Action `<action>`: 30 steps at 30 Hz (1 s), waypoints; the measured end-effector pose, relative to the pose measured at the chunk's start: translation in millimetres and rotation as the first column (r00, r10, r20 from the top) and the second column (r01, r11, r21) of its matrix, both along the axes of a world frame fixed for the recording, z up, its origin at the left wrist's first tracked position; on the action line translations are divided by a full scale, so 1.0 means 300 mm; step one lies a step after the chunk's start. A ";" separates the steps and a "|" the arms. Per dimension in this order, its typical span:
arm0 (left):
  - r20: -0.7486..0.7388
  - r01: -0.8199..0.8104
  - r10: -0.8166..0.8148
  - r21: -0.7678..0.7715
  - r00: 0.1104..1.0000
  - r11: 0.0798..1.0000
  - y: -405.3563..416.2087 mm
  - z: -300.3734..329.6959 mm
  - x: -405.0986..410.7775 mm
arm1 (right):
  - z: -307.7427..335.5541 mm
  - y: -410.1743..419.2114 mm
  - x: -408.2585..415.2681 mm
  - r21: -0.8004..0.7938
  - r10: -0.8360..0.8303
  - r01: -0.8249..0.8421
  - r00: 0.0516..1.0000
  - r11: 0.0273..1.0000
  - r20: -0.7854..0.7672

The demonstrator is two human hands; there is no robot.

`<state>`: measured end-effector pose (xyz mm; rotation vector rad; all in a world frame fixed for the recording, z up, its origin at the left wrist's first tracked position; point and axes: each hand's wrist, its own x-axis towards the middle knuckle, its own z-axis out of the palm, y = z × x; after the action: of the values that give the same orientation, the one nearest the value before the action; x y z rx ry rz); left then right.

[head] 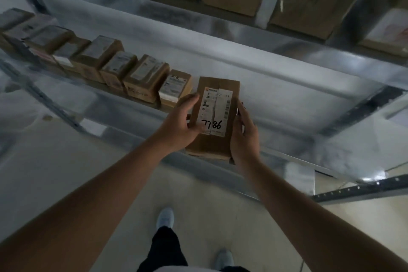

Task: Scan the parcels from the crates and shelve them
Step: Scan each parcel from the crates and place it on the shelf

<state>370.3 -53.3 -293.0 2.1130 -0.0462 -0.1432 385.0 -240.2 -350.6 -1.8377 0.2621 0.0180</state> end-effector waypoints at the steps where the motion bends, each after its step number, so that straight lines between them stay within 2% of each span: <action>1: -0.008 0.040 -0.040 -0.001 0.999 0.999 0.026 -0.009 0.048 | -0.012 0.025 0.030 0.007 -0.025 0.025 1.000 1.000 -0.016; 6: -0.031 0.203 -0.202 0.045 0.979 0.978 0.113 -0.073 0.258 | -0.072 0.111 0.145 -0.005 -0.155 0.155 0.985 0.988 -0.074; 12: -0.051 0.332 -0.329 0.047 0.943 0.942 0.131 -0.136 0.425 | -0.105 0.134 0.258 -0.047 -0.240 0.236 0.962 0.971 -0.129; 30: -0.183 0.306 -0.285 0.100 0.941 0.947 0.121 -0.283 0.717 | -0.220 0.158 0.584 0.021 -0.148 0.155 0.969 0.988 -0.198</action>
<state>585.4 -17.1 -377.9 2.2028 -0.2627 -0.5149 560.4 -192.7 -416.7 -1.7770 0.5369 0.0971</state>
